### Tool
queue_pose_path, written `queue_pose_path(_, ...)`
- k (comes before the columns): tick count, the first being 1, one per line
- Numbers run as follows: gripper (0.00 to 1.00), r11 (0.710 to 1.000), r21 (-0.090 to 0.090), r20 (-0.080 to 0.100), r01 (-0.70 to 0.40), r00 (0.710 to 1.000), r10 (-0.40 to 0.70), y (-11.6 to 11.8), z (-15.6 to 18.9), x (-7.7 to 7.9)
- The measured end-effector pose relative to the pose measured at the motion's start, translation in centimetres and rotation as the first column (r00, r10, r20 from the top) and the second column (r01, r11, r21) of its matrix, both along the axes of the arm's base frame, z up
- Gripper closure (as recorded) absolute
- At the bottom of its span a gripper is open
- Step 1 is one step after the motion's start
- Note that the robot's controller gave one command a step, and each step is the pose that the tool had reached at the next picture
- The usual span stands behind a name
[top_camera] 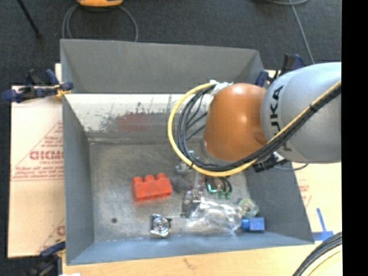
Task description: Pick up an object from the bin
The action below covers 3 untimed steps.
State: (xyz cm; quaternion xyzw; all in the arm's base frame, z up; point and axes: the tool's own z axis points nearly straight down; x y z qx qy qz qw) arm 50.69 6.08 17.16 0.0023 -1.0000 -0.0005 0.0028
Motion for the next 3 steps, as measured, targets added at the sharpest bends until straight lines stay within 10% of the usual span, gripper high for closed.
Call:
queue_pose_path(1, 0.00, 0.993, -0.001, 0.015, -0.122, 0.992, 0.122, 6.49, -10.07, 6.66)
queue_pose_path(3, 0.00, 0.993, 0.002, 0.015, -0.117, 0.993, 0.117, 6.50, -9.64, 7.06)
